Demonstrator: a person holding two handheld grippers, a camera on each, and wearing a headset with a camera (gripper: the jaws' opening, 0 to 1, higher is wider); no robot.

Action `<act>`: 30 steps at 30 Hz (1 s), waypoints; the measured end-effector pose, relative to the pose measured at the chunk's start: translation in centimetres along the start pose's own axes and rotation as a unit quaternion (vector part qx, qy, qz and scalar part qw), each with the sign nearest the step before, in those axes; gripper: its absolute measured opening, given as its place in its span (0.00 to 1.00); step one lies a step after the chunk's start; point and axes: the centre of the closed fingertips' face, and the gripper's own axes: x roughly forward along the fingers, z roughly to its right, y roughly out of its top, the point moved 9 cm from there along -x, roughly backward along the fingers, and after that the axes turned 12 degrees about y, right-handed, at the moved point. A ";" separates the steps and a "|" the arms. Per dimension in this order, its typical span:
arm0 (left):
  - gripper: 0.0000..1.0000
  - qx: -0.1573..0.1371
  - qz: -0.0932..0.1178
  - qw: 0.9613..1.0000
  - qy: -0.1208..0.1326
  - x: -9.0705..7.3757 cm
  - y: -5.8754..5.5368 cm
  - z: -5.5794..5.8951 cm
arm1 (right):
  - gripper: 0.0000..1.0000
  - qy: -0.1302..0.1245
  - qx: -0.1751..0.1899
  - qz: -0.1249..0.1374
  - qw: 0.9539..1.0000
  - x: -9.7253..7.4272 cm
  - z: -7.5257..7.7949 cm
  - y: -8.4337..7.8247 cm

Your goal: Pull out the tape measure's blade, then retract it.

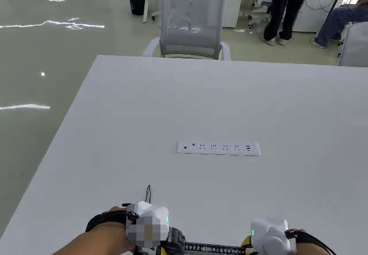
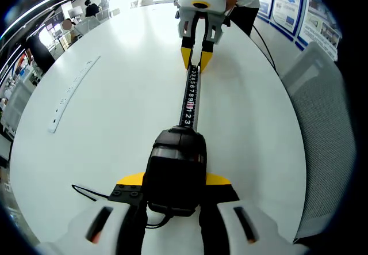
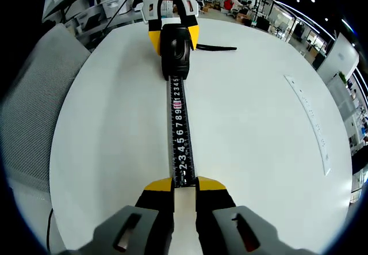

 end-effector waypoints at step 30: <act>0.30 -0.002 -0.001 1.000 0.000 0.0 0.0 0.0 | 0.11 -0.004 0.005 -0.014 1.000 -0.8 -0.1 -1.5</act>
